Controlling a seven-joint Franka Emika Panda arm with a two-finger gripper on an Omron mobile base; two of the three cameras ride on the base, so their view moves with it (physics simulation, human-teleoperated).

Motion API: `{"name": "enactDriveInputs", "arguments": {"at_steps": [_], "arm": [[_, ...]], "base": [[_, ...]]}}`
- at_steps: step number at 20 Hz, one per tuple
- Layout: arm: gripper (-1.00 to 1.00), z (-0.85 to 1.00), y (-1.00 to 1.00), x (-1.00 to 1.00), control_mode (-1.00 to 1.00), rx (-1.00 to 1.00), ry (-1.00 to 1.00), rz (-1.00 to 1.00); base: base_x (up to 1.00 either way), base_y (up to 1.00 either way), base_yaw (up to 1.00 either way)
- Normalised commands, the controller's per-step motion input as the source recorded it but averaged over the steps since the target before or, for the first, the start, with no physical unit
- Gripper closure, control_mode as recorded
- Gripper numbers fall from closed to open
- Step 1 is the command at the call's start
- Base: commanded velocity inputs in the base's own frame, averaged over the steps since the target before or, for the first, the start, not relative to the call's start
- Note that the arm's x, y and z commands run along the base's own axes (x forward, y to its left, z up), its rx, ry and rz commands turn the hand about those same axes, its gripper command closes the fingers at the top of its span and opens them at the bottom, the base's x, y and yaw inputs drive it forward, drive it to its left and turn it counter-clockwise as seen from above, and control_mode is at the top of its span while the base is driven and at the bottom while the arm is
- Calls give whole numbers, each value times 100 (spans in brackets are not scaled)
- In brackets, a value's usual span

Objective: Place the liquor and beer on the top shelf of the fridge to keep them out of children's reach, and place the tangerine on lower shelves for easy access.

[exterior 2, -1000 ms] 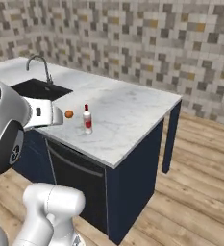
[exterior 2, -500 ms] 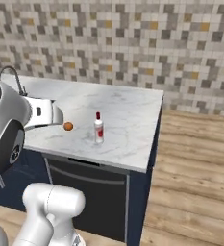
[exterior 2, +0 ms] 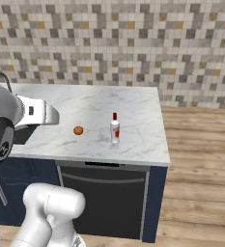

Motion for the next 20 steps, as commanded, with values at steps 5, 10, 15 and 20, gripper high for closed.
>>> {"name": "enactDriveInputs", "arguments": {"at_steps": [5,10,15,20], "arm": [[-100,-14,-14,51,-100,0,0,-6],[-100,-26,-47,53,-100,0,0,-5],[-100,-29,-64,42,-100,0,9,-13],[-100,-26,-55,50,-100,0,9,-11]], "base": [[0,0,0],[0,0,0],[0,0,0],[0,0,0]]}}
